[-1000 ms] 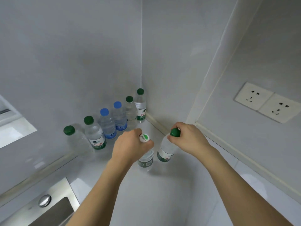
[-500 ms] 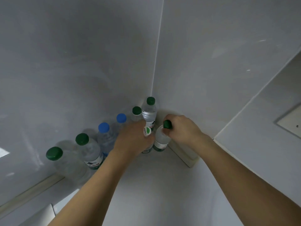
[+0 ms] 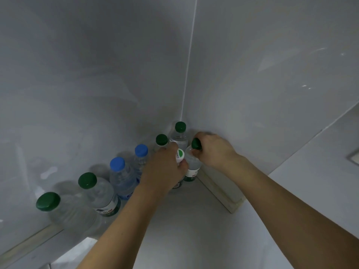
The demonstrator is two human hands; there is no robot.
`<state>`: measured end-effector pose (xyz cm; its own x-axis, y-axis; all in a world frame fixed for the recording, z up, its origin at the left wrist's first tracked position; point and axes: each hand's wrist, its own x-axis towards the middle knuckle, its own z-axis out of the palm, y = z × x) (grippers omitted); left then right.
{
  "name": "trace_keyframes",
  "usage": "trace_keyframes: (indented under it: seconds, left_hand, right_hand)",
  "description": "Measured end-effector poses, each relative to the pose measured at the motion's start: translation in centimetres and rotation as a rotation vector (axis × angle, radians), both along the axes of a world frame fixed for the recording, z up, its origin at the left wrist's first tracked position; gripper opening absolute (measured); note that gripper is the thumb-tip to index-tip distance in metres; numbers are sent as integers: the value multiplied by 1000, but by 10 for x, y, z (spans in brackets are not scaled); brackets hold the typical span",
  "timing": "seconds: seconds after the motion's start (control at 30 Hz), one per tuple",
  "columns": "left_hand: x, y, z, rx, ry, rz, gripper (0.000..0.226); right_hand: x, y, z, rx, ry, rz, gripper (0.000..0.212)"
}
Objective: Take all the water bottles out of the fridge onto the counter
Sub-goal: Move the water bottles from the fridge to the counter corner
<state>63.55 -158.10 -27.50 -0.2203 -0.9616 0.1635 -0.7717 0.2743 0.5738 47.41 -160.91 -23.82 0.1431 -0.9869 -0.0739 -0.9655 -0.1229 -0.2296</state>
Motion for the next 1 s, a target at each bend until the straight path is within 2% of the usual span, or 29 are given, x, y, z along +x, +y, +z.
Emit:
trace_keyframes:
  seconds: [0.23,0.63,0.73,0.87,1.0]
  left_hand:
    - [-9,-10,-4,-1,2,15,27]
    - [-9,-12,-13,35,35,35,39]
    - [-13,-11,-10,88,32,77,36]
    - [-12,7,3,82,2,144,35]
    - [-8,42,7,59,-35,208,39]
  right_hand:
    - [3,-12,3,68,31,-17,28]
    - [3,-11,-5,42,11,-14,33]
    - [2,-5,-5,25,-15,-27,46]
    - [-6,32,4,34,-156,-106,80]
    - [-22,89,9,-26,-278,-171,83]
